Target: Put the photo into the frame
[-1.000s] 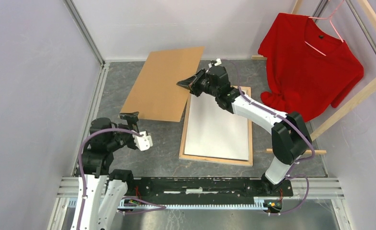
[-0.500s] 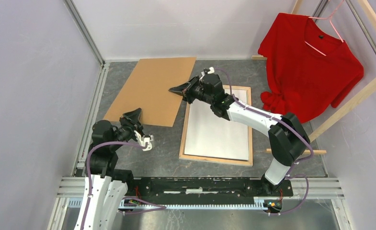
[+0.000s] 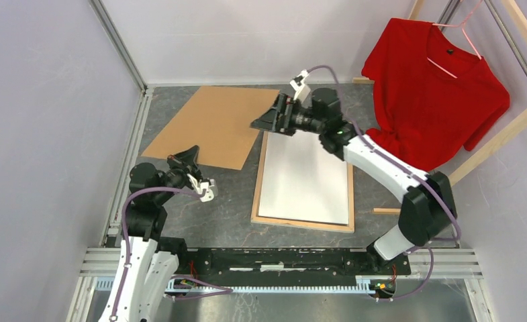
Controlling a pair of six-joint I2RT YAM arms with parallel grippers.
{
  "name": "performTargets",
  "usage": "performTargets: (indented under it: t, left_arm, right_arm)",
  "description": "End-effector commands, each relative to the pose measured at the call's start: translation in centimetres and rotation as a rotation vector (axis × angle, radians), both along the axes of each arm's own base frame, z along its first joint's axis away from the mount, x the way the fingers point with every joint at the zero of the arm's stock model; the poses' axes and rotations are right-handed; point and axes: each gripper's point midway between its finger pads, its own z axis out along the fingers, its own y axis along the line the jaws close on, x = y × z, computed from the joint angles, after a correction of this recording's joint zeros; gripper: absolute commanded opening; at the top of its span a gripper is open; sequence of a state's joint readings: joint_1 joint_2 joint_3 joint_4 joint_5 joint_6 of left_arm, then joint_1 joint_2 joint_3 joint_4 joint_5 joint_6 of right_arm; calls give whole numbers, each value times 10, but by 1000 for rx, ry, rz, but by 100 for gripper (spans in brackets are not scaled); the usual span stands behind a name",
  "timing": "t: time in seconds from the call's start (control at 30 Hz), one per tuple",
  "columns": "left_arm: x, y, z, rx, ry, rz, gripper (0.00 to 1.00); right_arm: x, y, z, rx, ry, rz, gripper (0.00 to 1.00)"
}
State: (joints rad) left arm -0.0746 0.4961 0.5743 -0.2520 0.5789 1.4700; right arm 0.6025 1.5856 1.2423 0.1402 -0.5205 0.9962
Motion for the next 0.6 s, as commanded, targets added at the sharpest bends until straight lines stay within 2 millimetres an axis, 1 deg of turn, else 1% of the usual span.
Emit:
performTargets:
  t: [0.0, 0.03, 0.07, 0.1, 0.17, 0.2, 0.23, 0.3, 0.4, 0.47, 0.57]
  left_arm:
    - [-5, -3, 73, -135, -92, -6, 2]
    - [-7, -4, 76, -151, -59, -9, 2]
    - [-9, -6, 72, -153, -12, -13, 2]
    - [-12, -7, 71, -152, 14, -21, 2]
    - [-20, -12, 69, -142, 46, -52, 2]
    - [-24, -14, 67, -131, 64, -71, 2]
    - [-29, -17, 64, -119, 84, -89, 2]
    - [-37, -21, 60, -103, 127, -124, 2]
    - [-48, -25, 65, -90, 159, -157, 2]
    - [-53, -28, 66, -85, 170, -176, 2]
    - [-57, -30, 68, -79, 166, -195, 2]
  right_arm:
    - [-13, -52, 27, -287, -581, 157, 98]
    - [-9, -67, 26, -392, -691, 128, 98]
    - [-5, -78, 26, -452, -774, 86, 98]
    - [-7, -89, 25, -499, -879, 67, 98]
    - [-15, -102, 25, -557, -1078, 63, 98]
    - [-19, -105, 31, -570, -1196, 65, 98]
    - [-26, -105, 27, -577, -1259, 98, 98]
    - [-39, -102, 26, -578, -1386, 176, 98]
    - [-47, -94, 29, -561, -1489, 241, 98]
    - [-57, -85, 36, -517, -1569, 274, 98]
    - [-77, -67, 38, -487, -1684, 335, 98]
